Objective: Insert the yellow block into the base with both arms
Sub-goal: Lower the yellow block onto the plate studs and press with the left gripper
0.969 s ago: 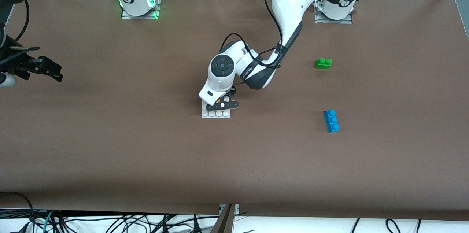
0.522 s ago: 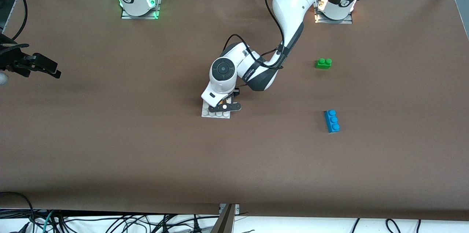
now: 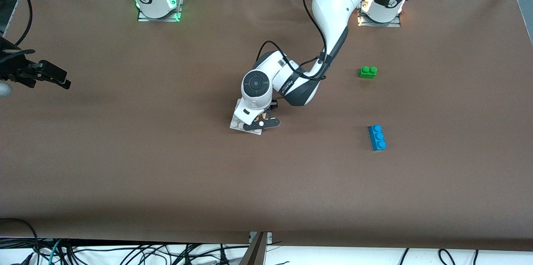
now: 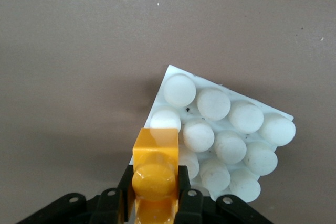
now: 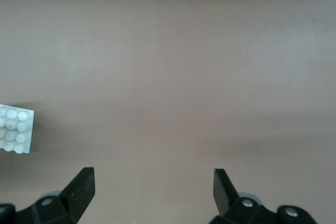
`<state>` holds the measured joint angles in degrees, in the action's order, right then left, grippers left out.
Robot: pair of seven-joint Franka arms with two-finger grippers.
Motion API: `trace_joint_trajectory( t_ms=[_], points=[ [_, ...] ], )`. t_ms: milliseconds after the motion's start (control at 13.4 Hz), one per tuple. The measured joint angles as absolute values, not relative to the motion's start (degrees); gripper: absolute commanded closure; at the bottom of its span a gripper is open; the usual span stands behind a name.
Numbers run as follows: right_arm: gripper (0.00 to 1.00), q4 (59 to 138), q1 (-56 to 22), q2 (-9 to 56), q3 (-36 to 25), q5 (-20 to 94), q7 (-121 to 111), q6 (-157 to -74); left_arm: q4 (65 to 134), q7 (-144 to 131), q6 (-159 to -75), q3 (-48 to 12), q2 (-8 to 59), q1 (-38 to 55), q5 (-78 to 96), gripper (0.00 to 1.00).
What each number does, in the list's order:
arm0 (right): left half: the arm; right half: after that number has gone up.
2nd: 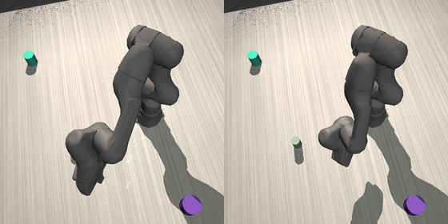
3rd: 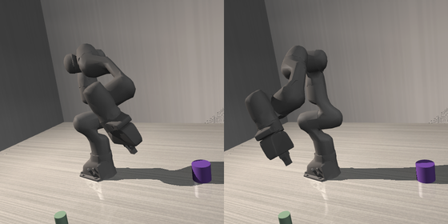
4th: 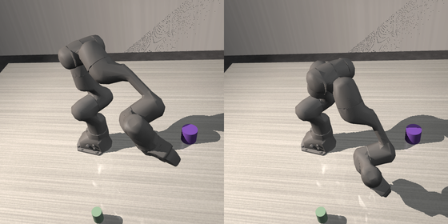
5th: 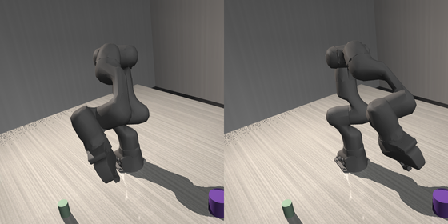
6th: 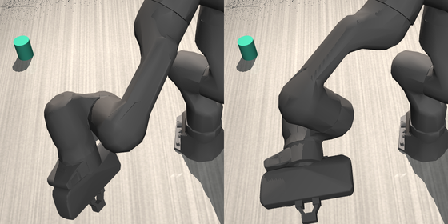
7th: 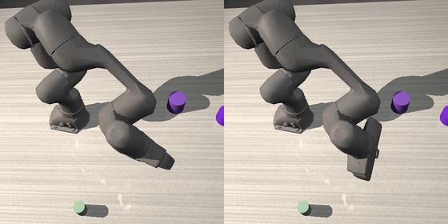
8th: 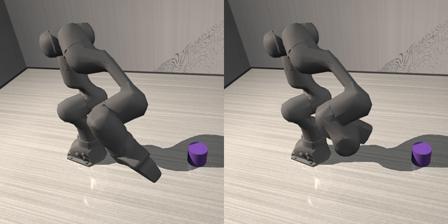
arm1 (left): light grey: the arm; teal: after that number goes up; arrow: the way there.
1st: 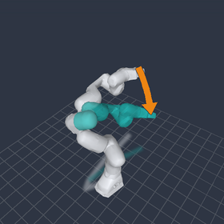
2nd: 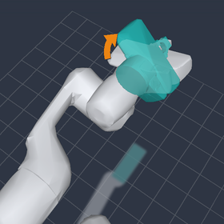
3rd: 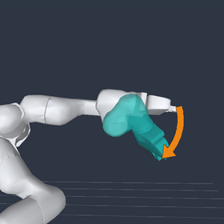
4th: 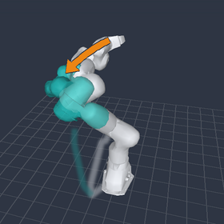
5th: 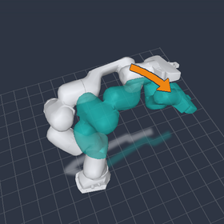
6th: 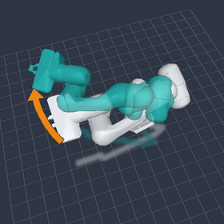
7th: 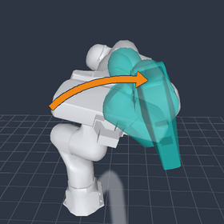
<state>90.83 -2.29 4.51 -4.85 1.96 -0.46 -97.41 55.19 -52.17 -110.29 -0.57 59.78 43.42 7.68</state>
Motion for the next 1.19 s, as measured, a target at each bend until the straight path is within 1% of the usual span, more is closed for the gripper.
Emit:
trace_joint_trajectory(
  t_ms=[671, 969, 1193],
  points=[
    [0.00, 90.83, -2.28, 4.51, -4.86, 1.95, -0.46, -97.42, 52.51, -55.69, -110.65, -0.46, 59.78, 45.25, 7.68, 1.00],
    [0.00, 90.82, -2.28, 4.51, -4.85, 1.95, -0.46, -97.42, 51.57, -49.80, -115.47, -0.68, 59.83, 45.74, 7.68, 1.00],
    [0.00, 90.82, -2.28, 4.51, -4.85, 1.95, -0.46, -97.42, 51.56, -42.34, -116.23, -0.65, 60.41, 45.64, 7.68, 1.00]
  ],
)
